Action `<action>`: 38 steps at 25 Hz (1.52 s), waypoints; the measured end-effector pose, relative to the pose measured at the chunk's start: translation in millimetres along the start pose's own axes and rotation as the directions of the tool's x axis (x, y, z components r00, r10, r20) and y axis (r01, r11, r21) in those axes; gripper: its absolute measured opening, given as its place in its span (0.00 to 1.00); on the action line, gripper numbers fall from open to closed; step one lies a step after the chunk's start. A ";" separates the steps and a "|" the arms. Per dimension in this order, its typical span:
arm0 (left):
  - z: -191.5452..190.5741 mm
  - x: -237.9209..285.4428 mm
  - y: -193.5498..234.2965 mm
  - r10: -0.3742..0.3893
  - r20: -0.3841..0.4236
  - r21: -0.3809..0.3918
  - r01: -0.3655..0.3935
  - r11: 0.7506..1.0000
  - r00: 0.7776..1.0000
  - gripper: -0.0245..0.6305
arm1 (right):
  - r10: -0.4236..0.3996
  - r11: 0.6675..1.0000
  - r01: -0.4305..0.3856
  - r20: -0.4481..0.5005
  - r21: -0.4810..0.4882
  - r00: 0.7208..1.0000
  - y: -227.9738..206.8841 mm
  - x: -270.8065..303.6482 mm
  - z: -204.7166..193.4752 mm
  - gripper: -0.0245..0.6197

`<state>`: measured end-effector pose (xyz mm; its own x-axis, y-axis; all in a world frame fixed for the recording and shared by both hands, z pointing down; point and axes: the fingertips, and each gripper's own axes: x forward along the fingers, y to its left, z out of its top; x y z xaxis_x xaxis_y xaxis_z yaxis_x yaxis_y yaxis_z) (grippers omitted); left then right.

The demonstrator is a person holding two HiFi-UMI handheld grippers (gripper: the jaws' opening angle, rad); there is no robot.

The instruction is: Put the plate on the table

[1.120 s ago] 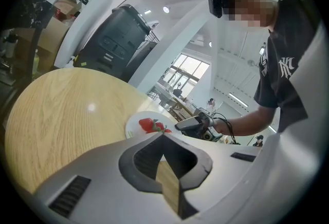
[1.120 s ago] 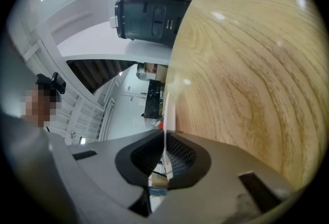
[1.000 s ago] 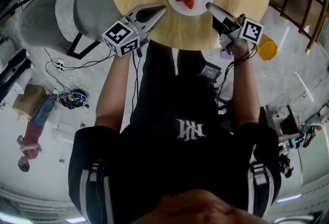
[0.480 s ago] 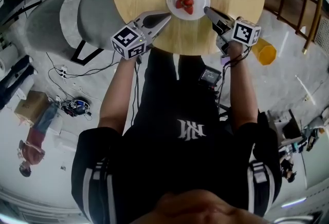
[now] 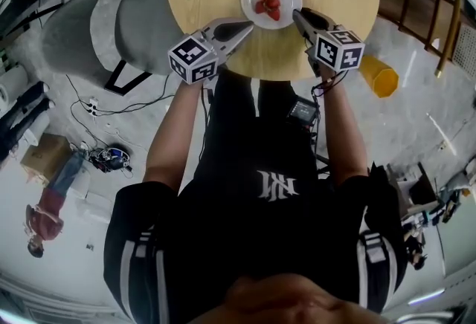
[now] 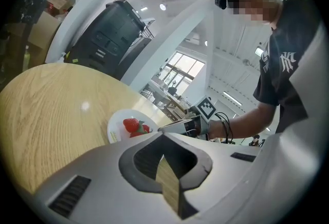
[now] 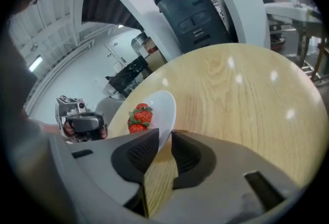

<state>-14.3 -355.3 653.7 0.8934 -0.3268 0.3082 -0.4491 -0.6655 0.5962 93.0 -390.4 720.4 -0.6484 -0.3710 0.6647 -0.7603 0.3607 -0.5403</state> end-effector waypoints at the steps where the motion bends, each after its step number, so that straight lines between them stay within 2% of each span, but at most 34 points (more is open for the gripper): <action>1: -0.7 0.2 -0.5 -0.002 -0.001 -0.001 0.002 1.000 1.000 0.04 | -0.015 1.000 0.015 0.000 -0.019 1.000 -1.1 0.1 -0.9 0.17; 8: -5.1 -1.6 1.6 0.000 -0.013 -0.002 0.000 1.000 1.000 0.04 | -0.062 0.995 0.062 0.008 -0.076 0.998 -5.8 4.2 -2.8 0.18; 13: -7.2 -3.6 4.0 0.006 -0.012 -0.008 -0.006 1.000 1.000 0.04 | -0.122 0.978 0.123 0.021 -0.165 0.992 -7.8 5.7 1.0 0.19; 18: -4.0 -8.2 5.9 0.013 0.007 -0.031 -0.013 0.999 1.000 0.04 | -0.125 0.973 0.134 0.058 -0.189 0.990 -4.9 2.5 8.1 0.19; 20: 8.8 -12.1 3.9 0.013 0.037 -0.032 -0.012 0.999 0.999 0.04 | -0.111 0.967 0.129 0.091 -0.219 0.990 2.5 -2.5 20.0 0.19; 23: 32.2 -18.7 -5.9 0.010 0.070 -0.002 -0.010 1.000 0.998 0.04 | -0.049 0.949 0.099 0.171 -0.298 0.984 29.0 -20.0 48.5 0.18; 25: 50.0 -27.8 -17.0 0.009 0.090 0.024 -0.011 1.000 0.996 0.04 | 0.000 0.923 0.082 0.213 -0.377 0.977 55.8 -35.7 68.0 0.13; 27: 69.8 -37.9 -29.1 0.006 0.115 0.053 -0.012 0.999 0.993 0.04 | 0.035 0.891 0.073 0.228 -0.449 0.973 82.6 -48.3 83.5 0.13; 29: 89.4 -45.3 -39.8 -0.003 0.137 0.094 -0.010 0.996 0.991 0.04 | 0.068 0.874 0.058 0.239 -0.483 0.969 105.4 -56.7 96.6 0.13; 32: 129.2 -53.7 -46.7 -0.029 0.169 0.183 -0.003 0.983 0.985 0.04 | 0.106 0.856 0.069 0.305 -0.512 0.947 132.9 -69.0 130.6 0.04; 35: 171.8 -62.1 -57.4 -0.090 0.219 0.276 0.027 0.961 0.971 0.04 | 0.169 0.835 0.087 0.402 -0.544 0.900 161.3 -91.5 167.7 0.04; 38: 177.3 -75.2 -80.7 -0.141 0.229 0.309 0.065 0.949 0.963 0.04 | 0.223 0.825 0.088 0.465 -0.559 0.857 196.5 -118.8 169.5 0.04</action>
<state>-43.4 -396.0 450.9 0.9261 -0.3746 0.0437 -0.3648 -0.8602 0.3563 14.0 -420.5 447.8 -0.7435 -0.6352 0.2092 -0.6623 0.7427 -0.0987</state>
